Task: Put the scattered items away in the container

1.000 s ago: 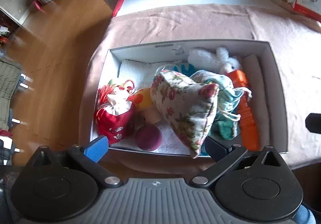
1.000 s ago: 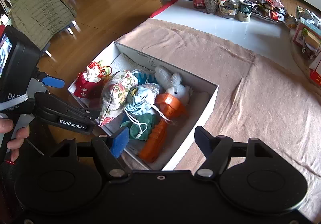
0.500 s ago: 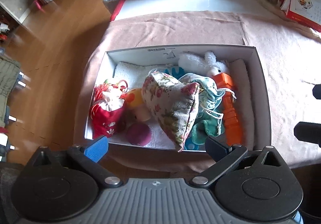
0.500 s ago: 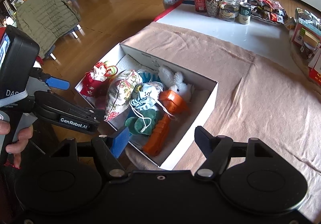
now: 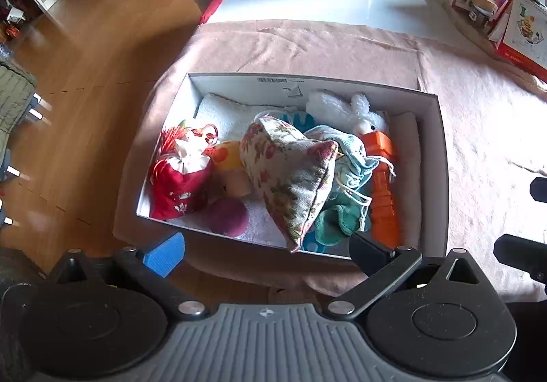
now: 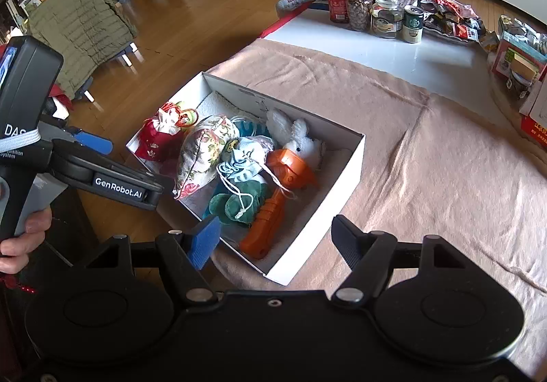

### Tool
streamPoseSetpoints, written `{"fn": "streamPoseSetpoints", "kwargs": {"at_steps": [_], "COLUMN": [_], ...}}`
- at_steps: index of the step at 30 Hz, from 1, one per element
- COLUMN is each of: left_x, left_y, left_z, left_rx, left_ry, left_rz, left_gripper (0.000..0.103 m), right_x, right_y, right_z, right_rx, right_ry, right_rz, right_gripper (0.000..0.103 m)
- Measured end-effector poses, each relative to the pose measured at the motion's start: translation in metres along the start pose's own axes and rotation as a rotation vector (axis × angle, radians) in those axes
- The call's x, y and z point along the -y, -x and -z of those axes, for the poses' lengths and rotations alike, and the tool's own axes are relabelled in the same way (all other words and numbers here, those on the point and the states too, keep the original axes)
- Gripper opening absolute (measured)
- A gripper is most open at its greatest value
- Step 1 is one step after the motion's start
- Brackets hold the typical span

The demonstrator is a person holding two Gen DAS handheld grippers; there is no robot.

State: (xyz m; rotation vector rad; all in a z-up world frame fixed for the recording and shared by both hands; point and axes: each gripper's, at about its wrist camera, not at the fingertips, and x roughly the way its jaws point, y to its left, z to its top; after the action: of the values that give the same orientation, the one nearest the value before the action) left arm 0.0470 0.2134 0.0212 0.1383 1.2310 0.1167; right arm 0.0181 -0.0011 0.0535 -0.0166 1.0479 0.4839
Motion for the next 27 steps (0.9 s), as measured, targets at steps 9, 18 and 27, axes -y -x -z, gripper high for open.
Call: {"fn": "streamPoseSetpoints", "kwargs": {"at_steps": [9, 18, 27], "left_x": [0.011, 0.017, 0.016], "left_y": [-0.001, -0.006, -0.005], "left_z": [0.007, 0.011, 0.010], "left_rx": [0.020, 0.005, 0.002], "left_ry": [-0.037, -0.050, -0.017], "left_rz": [-0.040, -0.054, -0.012], "left_gripper": [0.102, 0.102, 0.102], "right_x": [0.004, 0.001, 0.000], "right_y": [-0.001, 0.000, 0.000], "right_z": [0.003, 0.004, 0.004], "right_rx": [0.007, 0.023, 0.032], "right_ry": [-0.014, -0.003, -0.002], "right_rz": [-0.003, 0.008, 0.005], "right_gripper": [0.070, 0.070, 0.070]}}
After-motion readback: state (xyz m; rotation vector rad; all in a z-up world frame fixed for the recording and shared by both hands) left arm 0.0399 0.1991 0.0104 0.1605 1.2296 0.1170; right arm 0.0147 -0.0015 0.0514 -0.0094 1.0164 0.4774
